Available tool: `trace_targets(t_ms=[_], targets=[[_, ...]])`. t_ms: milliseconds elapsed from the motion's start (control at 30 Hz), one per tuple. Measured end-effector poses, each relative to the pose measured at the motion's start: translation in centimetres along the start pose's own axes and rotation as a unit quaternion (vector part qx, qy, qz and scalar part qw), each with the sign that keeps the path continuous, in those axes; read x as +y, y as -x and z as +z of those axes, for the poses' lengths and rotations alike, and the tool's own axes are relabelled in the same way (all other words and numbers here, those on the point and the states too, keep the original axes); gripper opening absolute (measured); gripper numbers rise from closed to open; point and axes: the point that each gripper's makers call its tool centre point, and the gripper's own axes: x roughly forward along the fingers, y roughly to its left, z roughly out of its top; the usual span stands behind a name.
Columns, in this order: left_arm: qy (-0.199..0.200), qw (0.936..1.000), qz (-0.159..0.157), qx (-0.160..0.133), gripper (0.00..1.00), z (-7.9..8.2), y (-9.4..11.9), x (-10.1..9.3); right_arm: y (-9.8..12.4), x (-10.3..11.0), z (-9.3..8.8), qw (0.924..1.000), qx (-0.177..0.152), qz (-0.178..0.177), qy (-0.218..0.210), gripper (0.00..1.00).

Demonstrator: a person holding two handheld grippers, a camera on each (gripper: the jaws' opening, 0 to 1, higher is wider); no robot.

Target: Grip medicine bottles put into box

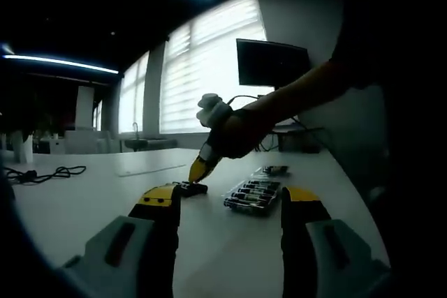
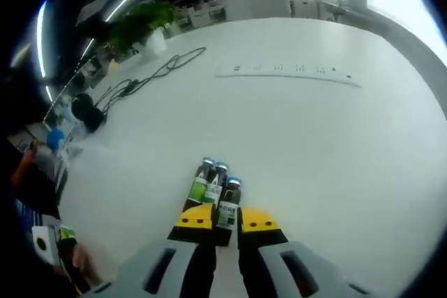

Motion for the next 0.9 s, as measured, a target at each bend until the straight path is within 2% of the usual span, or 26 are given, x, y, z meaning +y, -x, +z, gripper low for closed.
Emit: trace_targets(t_ms=[400, 767, 900], targets=[[0.001, 1.0000, 0.001, 0.000, 0.50, 0.0, -0.1, 0.1, -0.3, -0.9, -0.7, 0.9998, 0.008, -0.013, 0.013, 0.07], [-0.004, 1.0000, 0.002, 0.004, 0.50, -0.1, -0.1, 0.0, 0.3, -1.9, -1.3, 0.9997, 0.009, -0.021, 0.008, 0.07], [-0.005, 1.0000, 0.004, 0.005, 0.50, -0.2, -0.1, 0.1, 0.8, -1.9, -1.1, 0.9999, 0.002, -0.014, -0.002, 0.07]])
